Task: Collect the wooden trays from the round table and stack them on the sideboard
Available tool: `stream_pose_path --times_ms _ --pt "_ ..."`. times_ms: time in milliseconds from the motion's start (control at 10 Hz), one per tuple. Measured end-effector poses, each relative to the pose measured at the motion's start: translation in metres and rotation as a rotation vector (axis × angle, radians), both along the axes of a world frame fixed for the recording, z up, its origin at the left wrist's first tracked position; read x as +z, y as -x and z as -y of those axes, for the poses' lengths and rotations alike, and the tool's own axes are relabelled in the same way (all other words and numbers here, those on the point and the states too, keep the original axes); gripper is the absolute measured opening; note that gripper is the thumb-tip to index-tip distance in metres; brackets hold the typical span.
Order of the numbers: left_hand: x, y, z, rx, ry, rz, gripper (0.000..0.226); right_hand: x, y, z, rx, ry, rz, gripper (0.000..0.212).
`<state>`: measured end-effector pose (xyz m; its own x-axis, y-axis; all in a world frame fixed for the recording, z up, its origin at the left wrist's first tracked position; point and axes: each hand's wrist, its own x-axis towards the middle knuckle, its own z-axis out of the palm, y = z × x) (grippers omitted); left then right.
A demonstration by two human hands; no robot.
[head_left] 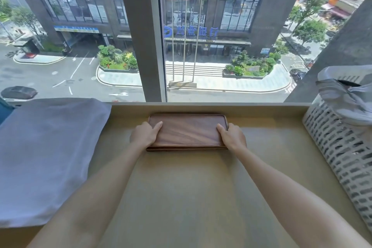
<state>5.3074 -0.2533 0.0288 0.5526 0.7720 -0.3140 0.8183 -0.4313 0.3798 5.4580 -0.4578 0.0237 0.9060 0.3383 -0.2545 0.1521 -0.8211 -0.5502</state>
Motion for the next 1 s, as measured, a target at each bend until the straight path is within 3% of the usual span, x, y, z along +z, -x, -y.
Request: stream_pose_path --times_ms 400,700,1000 --pt "0.001 -0.012 -0.003 0.016 0.02 -0.023 0.065 -0.006 -0.015 -0.008 -0.008 -0.004 -0.057 0.051" --pt "0.0 -0.015 -0.002 0.125 0.062 0.039 0.06 -0.001 -0.012 -0.007 0.047 0.125 0.014 0.054" --pt "0.018 -0.003 0.004 0.066 -0.109 0.1 0.058 0.012 0.008 -0.006 0.029 0.156 0.139 0.053"
